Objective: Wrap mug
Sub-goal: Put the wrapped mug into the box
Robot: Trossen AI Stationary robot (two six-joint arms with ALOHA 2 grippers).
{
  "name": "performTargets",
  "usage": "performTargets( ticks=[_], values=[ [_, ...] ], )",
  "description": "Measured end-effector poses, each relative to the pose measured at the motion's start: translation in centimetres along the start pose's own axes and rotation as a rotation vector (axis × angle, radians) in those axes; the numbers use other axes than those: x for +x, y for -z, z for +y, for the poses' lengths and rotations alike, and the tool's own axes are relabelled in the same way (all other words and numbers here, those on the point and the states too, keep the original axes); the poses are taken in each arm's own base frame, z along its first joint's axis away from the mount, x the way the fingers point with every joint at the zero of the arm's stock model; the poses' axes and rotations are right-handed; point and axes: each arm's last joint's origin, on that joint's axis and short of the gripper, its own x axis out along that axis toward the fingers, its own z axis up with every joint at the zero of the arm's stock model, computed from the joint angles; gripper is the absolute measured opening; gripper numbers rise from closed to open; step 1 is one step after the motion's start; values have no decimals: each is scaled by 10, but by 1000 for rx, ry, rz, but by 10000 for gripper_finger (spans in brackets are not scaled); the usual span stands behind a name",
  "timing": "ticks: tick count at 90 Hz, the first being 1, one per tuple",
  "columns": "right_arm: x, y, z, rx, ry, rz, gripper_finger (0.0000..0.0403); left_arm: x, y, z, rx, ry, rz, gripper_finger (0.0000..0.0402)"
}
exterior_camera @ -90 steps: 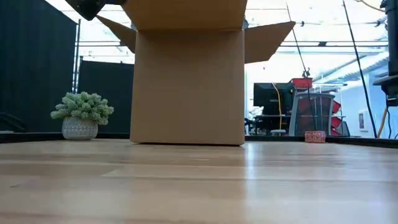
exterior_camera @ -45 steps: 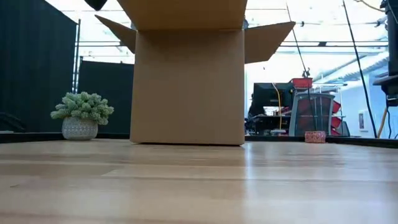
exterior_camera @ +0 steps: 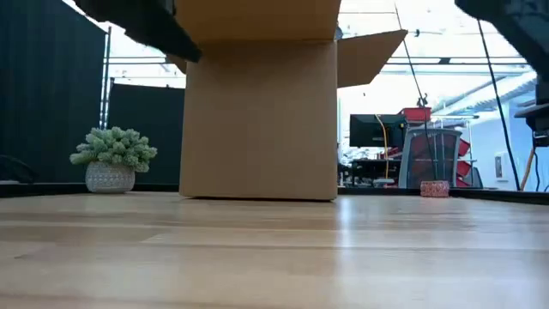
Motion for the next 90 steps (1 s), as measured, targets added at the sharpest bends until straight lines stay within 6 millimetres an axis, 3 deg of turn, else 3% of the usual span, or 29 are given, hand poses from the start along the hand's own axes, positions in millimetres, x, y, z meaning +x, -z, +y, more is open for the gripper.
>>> performTargets(
  ticks=[19, 36, 57, 72, 90],
  values=[
    [65, 37, -4, 52, -12, 216, 32, 1, 3, 2, 16, -6, 21, 138],
    [98, 51, 1, 69, -76, 255, 32, 1, 3, 2, 26, -6, 21, 138],
    [105, 54, 10, 80, -85, 257, 39, 1, 3, 1, 14, -5, 19, 138],
    [107, 54, 12, 198, -98, 255, 112, 1, 3, 1, 8, -5, 19, 138],
    [100, 51, 9, 200, -106, 253, 195, 1, 3, 1, 6, -5, 20, 138]
  ],
)
